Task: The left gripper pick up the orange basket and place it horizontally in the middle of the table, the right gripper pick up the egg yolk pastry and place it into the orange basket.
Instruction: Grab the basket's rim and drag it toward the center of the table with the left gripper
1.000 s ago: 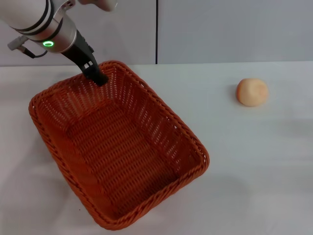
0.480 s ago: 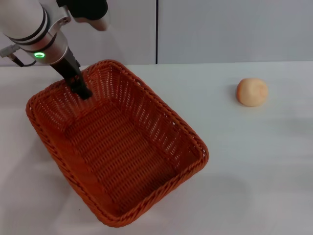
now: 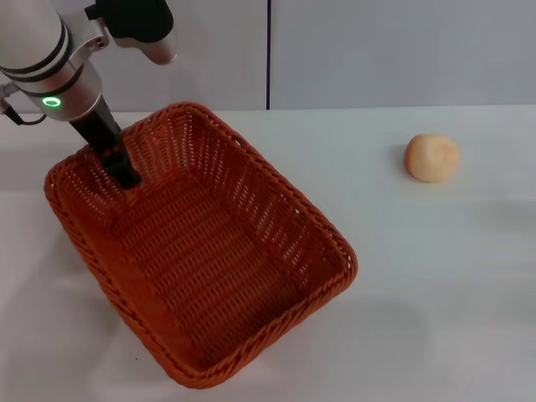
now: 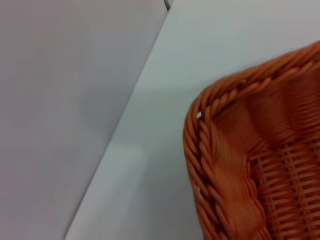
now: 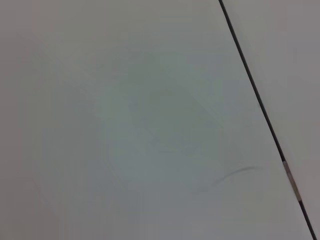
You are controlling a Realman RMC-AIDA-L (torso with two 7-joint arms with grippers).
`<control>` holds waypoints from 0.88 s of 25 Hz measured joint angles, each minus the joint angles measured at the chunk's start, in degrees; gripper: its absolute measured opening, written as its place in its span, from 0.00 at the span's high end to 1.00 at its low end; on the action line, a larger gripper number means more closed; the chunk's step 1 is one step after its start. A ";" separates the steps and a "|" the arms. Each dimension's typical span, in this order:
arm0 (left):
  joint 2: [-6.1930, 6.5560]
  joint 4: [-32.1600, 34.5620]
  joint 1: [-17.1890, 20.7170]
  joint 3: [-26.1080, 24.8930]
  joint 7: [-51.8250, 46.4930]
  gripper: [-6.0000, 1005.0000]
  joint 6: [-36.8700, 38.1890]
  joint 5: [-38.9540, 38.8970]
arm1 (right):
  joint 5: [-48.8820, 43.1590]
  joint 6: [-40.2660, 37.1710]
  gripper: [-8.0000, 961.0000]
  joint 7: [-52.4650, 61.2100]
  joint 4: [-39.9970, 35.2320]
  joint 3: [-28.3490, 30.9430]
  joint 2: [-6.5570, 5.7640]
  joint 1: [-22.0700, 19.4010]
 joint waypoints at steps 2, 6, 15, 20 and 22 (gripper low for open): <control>-0.10 0.00 -0.10 0.06 -0.31 0.33 -0.41 -0.01 | -0.03 -0.29 0.32 -0.24 0.00 0.00 0.01 0.09; -0.66 0.02 0.09 0.49 -0.56 0.33 0.28 -0.01 | -0.25 -0.77 0.32 -0.66 0.00 0.00 0.11 0.14; -1.03 2.17 -0.75 4.36 -3.83 0.34 2.15 -0.05 | -0.85 -1.24 0.32 -0.67 0.07 0.00 0.18 0.00; -1.07 1.63 -0.78 4.49 -5.03 0.57 2.59 -0.08 | -0.86 -1.44 0.32 -0.66 0.09 0.00 0.12 -0.03; -1.09 1.91 -0.89 4.49 -5.06 0.63 2.62 -0.07 | -0.86 -1.59 0.32 -0.66 0.09 0.00 0.10 -0.06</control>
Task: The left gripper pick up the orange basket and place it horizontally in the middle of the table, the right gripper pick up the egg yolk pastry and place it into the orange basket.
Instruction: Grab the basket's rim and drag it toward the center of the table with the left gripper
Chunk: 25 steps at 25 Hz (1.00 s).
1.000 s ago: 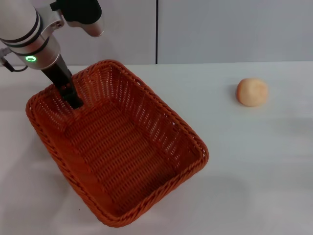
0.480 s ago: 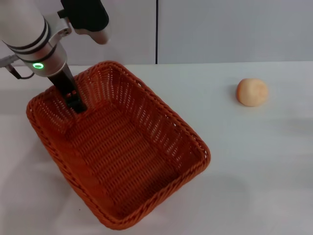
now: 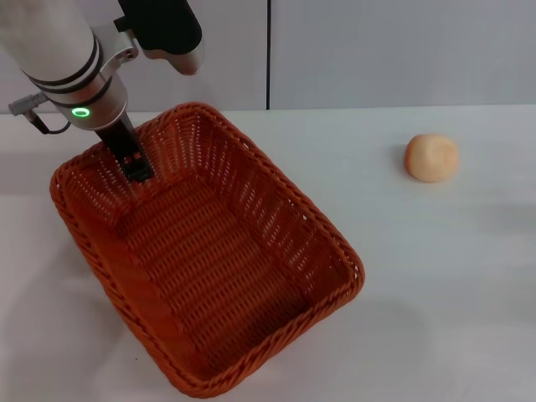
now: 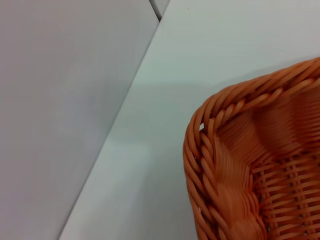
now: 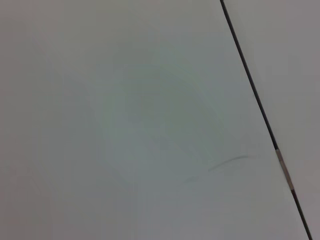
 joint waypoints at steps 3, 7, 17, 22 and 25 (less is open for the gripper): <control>0.00 0.12 -0.02 0.00 0.00 0.68 0.00 0.00 | 0.00 -0.24 0.32 0.00 0.00 0.00 -0.01 -0.05; 0.07 1.57 -1.33 -1.24 -0.75 0.69 -1.88 0.03 | 0.00 -0.32 0.32 0.00 0.05 0.00 -0.02 0.16; 0.20 1.52 -4.46 -18.92 -5.35 0.73 -10.61 0.07 | -0.48 -0.33 0.32 -1.41 1.45 0.00 -0.10 0.59; 0.93 0.85 -4.50 -21.88 -9.70 0.77 -13.57 0.03 | -1.15 -0.32 0.32 -1.60 1.50 0.00 -0.04 0.80; 1.17 0.61 -4.25 -21.79 -10.19 0.80 -14.49 0.03 | -1.39 -0.31 0.32 -1.64 1.50 0.00 -0.03 0.89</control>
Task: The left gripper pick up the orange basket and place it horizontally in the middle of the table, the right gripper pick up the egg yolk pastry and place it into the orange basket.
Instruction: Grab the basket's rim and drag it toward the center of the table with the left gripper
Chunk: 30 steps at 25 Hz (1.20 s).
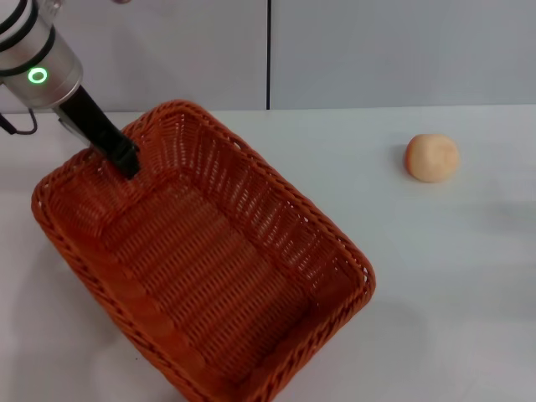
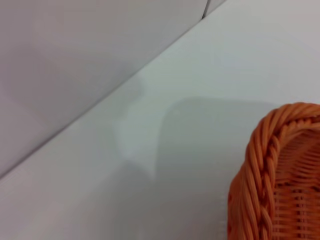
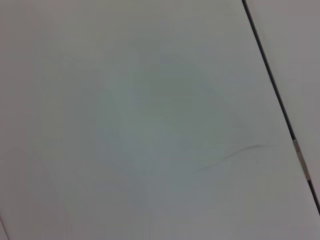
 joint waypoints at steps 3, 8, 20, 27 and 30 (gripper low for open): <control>0.32 0.56 0.22 0.92 -2.70 0.82 -0.96 0.01 | -0.14 0.03 0.32 -0.12 0.00 0.00 0.02 0.16; 1.81 4.34 -1.13 1.18 -8.29 0.84 -1.61 -0.01 | -0.22 -0.02 0.32 -0.96 0.31 0.00 0.02 0.47; 2.37 5.67 -2.35 -10.86 -14.19 0.85 -4.28 -0.41 | -0.27 0.14 0.32 -1.40 0.78 0.00 -0.13 1.31; 3.20 6.97 -0.94 -12.56 -19.44 0.85 -4.02 -0.42 | -0.27 -0.03 0.32 -1.43 0.37 0.00 -0.41 2.24; 3.23 7.01 -0.27 -12.86 -20.62 0.85 -3.84 -0.44 | -0.26 0.00 0.32 -1.43 0.29 0.00 -0.63 2.71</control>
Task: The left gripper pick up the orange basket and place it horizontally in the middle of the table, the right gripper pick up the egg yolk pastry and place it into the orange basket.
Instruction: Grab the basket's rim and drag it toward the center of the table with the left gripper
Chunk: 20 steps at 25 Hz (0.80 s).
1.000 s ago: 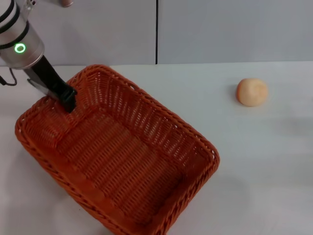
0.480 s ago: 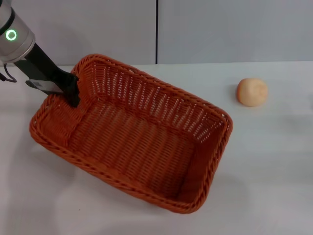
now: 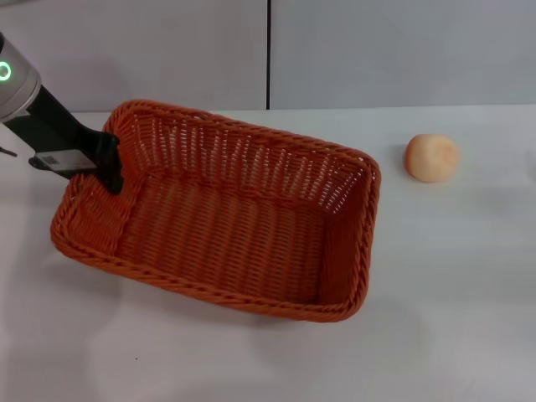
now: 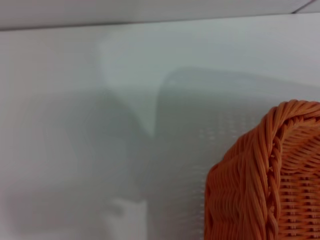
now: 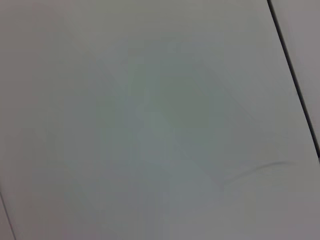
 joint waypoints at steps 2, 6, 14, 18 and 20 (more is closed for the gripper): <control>-0.07 0.01 0.49 -0.16 -0.64 0.86 0.00 0.02 | 0.00 -0.02 0.32 0.00 -0.03 0.00 -0.11 0.41; -0.21 -0.39 2.29 -0.30 -2.47 0.86 0.26 0.09 | -0.01 -0.20 0.32 -0.50 -0.04 0.00 -0.26 1.16; -0.22 -2.54 4.68 -0.37 -3.48 0.86 -0.52 -0.01 | -0.01 -0.53 0.32 -0.71 -0.04 0.00 -0.26 1.65; -1.18 -4.62 5.11 0.79 -3.47 0.87 -0.94 0.11 | -0.01 -0.70 0.32 -0.71 -0.04 0.00 -0.26 1.76; -1.49 -4.68 5.21 1.19 -3.47 0.87 -0.96 0.17 | -0.01 -0.69 0.32 -0.71 -0.03 0.00 -0.25 1.75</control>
